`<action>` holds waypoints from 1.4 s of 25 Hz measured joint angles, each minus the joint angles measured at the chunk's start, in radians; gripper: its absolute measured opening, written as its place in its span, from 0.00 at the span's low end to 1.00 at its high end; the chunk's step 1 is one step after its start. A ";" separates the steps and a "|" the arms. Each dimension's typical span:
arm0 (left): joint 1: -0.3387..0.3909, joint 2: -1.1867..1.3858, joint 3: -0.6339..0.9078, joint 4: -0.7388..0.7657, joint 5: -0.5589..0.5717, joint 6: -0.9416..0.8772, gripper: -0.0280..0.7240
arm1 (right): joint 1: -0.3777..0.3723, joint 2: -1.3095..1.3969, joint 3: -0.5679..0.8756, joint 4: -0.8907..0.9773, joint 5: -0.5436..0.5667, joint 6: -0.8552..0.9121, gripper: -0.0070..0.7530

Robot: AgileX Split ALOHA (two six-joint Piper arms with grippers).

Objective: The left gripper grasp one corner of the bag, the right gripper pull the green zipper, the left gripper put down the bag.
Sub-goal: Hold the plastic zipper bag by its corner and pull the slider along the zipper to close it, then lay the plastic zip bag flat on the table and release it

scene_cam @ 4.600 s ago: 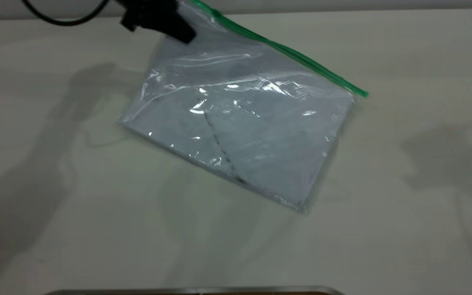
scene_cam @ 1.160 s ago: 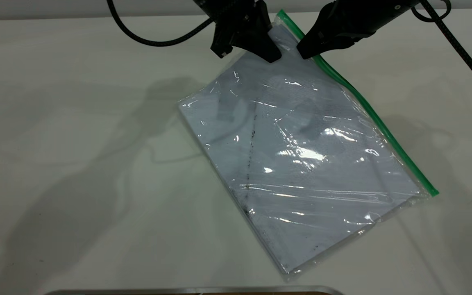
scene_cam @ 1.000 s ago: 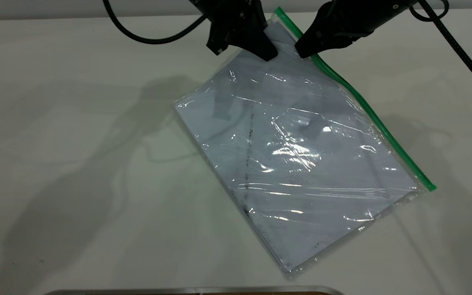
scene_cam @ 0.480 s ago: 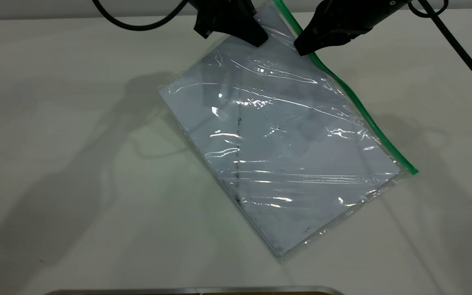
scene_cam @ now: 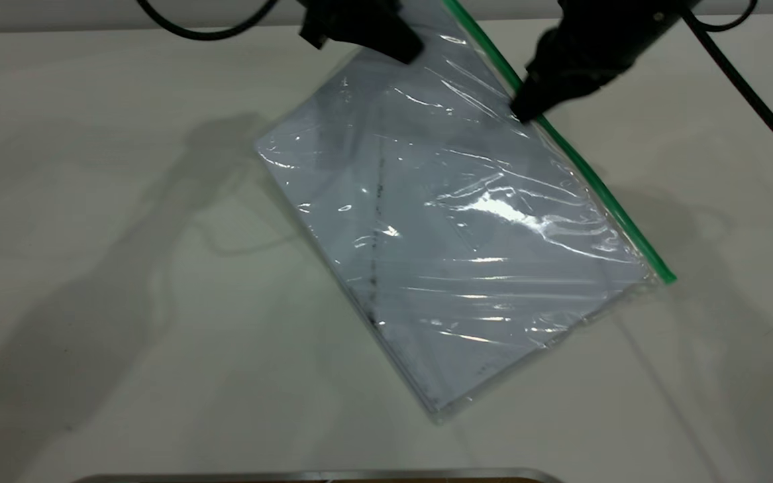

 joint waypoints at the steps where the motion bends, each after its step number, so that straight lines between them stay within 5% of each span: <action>1: 0.017 -0.002 0.000 0.009 -0.007 -0.002 0.11 | -0.004 0.000 0.006 -0.055 0.019 0.029 0.06; 7: 0.092 -0.009 0.000 0.034 -0.037 -0.006 0.11 | -0.011 0.002 0.013 -0.201 0.139 0.159 0.06; 18: 0.094 -0.010 0.000 0.117 -0.009 -0.041 0.11 | -0.012 0.002 0.013 -0.314 0.386 0.308 0.06; 27: 0.093 -0.010 0.000 0.121 0.023 -0.056 0.11 | -0.012 0.002 0.013 -0.340 0.390 0.361 0.08; 32: 0.091 -0.010 0.000 0.160 0.017 -0.099 0.17 | -0.013 0.002 0.015 -0.378 0.352 0.382 0.24; 35: 0.088 -0.011 0.000 0.164 -0.021 -0.139 0.35 | -0.013 0.002 0.015 -0.381 0.320 0.385 0.40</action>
